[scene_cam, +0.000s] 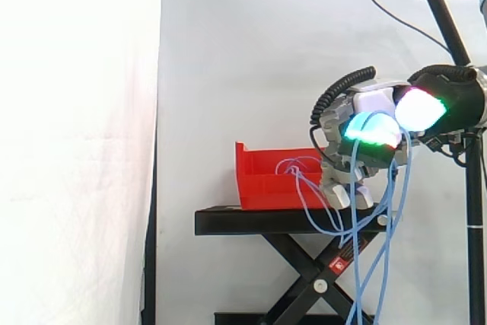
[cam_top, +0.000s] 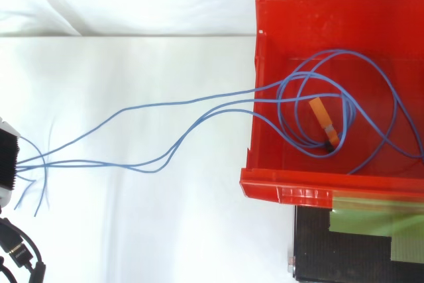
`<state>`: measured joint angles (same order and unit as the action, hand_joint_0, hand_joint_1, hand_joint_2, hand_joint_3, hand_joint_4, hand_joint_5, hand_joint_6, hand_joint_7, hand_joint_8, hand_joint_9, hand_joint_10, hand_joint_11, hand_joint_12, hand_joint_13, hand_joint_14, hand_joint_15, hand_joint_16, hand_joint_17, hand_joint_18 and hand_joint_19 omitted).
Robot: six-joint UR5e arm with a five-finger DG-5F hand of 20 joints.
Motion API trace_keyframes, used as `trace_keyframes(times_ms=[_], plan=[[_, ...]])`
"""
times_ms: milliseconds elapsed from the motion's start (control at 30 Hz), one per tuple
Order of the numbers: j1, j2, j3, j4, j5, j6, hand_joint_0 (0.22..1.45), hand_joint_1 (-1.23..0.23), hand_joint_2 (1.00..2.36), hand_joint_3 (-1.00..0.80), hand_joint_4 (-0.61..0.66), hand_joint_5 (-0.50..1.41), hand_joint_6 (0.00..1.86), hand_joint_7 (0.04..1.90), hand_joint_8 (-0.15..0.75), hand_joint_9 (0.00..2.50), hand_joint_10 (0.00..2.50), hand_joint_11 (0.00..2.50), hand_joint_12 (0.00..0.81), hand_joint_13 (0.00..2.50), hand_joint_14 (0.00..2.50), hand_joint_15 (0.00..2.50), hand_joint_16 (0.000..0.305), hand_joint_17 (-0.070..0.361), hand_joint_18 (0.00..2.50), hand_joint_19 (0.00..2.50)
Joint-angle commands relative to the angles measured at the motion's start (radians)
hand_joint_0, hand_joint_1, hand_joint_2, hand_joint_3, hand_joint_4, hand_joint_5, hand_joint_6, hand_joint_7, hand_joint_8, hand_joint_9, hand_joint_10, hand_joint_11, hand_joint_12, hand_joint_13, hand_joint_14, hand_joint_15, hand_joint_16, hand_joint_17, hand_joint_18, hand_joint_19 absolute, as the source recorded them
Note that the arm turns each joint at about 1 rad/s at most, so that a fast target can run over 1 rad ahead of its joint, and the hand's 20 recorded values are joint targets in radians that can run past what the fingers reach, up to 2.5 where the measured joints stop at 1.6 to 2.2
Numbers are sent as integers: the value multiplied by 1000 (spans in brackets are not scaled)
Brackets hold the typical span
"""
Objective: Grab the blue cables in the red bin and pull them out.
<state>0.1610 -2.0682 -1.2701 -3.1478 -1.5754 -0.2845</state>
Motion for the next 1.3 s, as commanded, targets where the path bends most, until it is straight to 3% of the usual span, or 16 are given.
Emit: trace_keyframes(times_ms=[0, 367, 667, 1067, 1267], plan=[[0, -1, 0, 0, 0, 0, 763, -1082, 1000, -1000, 225, 782, 725, 571, 234, 855, 32, 902, 336, 740, 27, 696, 52, 116, 709, 967], [0, 0, 0, 0, 0, 0, 775, -1068, 1003, -904, 216, 775, 774, 559, 232, 851, 35, 916, 336, 739, 26, 712, 51, 115, 705, 988], [0, 0, 0, 0, 0, 0, 729, -992, 1003, -920, 225, 850, 357, 714, 232, 857, 32, 897, 342, 738, 28, 708, 53, 120, 692, 1001], [0, 0, -2, 3, 0, 0, 738, -976, 1004, -876, 216, 918, 180, 809, 231, 867, 33, 878, 343, 735, 26, 710, 53, 119, 683, 1014], [0, 0, 0, 3, 0, 2, 741, -975, 1004, -876, 208, 932, 224, 812, 231, 884, 33, 879, 343, 737, 27, 702, 53, 118, 682, 1015]])
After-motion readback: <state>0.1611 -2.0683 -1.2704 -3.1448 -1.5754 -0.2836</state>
